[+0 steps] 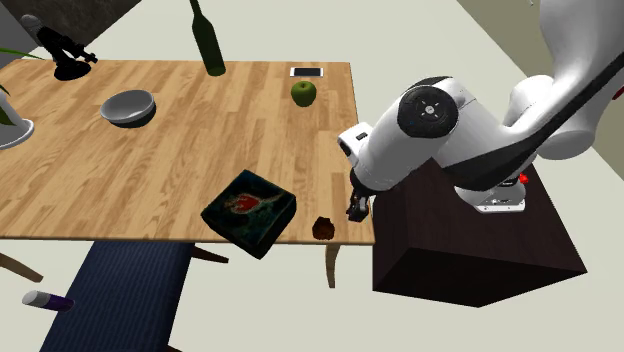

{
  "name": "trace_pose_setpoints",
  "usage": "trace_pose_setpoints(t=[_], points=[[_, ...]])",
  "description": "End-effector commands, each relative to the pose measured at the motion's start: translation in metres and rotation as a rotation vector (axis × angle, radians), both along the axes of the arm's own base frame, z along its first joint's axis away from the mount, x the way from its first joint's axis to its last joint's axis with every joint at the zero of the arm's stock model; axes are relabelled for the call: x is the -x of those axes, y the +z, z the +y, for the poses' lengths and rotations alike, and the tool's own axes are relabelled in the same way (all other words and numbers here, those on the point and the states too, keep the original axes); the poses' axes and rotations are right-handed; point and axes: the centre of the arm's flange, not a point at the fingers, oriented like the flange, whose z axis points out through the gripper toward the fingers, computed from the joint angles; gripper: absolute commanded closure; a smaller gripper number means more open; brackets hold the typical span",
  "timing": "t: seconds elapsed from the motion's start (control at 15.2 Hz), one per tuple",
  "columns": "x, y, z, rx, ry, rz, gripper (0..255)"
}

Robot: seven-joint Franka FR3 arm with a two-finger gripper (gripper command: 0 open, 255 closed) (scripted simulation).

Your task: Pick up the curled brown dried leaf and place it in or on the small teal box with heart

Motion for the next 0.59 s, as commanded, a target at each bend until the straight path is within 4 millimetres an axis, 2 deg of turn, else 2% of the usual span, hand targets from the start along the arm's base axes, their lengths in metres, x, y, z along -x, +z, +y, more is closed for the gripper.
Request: trace_pose_setpoints(t=[0.0, 0.4, 0.53], points=[[-0.011, -0.020, 0.016, 0.010, -0.005, -0.011, 0], [-0.044, -0.079, 0.063, 0.045, -0.017, -0.036, 0], [-0.047, -0.087, 0.063, 0.047, -0.017, -0.037, 0]])
